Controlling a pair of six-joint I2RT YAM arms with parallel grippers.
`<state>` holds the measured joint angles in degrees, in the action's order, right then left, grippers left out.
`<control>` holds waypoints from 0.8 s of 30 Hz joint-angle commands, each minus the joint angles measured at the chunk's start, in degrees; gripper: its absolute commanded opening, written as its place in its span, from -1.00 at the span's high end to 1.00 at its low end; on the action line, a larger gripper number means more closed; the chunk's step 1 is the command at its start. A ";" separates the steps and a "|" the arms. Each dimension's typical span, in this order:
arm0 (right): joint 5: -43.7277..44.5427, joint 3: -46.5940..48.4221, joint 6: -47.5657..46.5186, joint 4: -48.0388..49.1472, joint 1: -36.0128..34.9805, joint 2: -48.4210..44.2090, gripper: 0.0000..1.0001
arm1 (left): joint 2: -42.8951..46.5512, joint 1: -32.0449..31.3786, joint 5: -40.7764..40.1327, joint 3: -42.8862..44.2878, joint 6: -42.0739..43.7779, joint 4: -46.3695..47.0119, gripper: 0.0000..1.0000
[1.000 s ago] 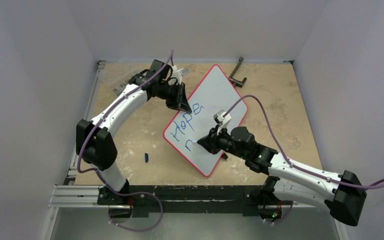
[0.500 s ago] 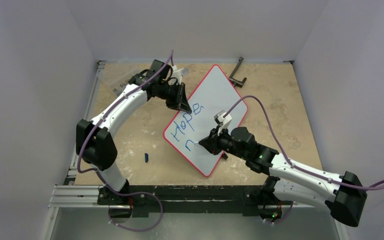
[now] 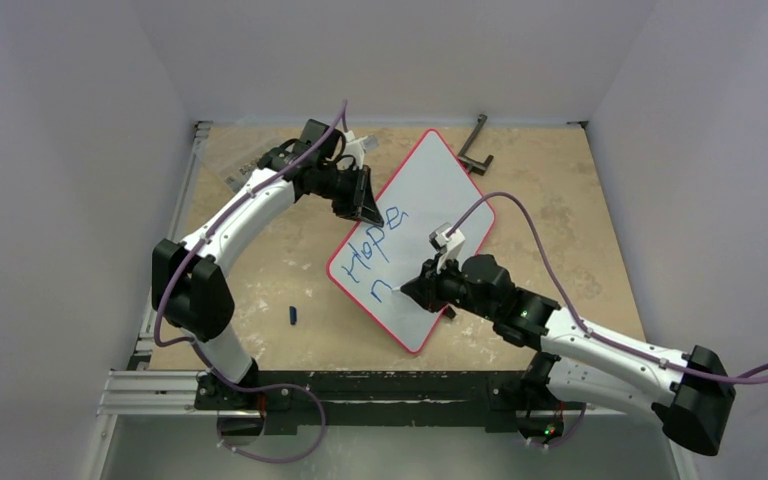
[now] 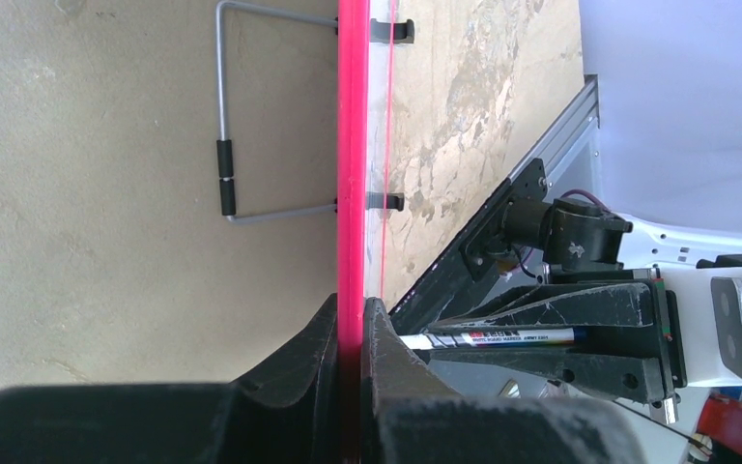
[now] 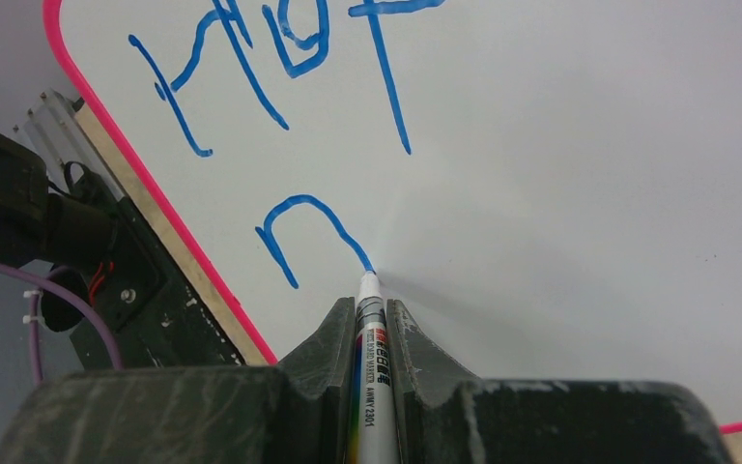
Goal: Write a sentence on the whiteboard
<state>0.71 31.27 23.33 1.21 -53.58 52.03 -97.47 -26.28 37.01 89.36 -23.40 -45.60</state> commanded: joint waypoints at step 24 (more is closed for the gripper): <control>5.96 6.88 0.59 3.00 0.32 4.59 1.00 | 2.61 -0.09 -5.36 2.00 0.63 -0.07 1.00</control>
<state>5.34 35.90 23.40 1.28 -53.56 55.42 -97.23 -26.55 36.73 89.36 -23.46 -45.63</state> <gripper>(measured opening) 0.093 0.049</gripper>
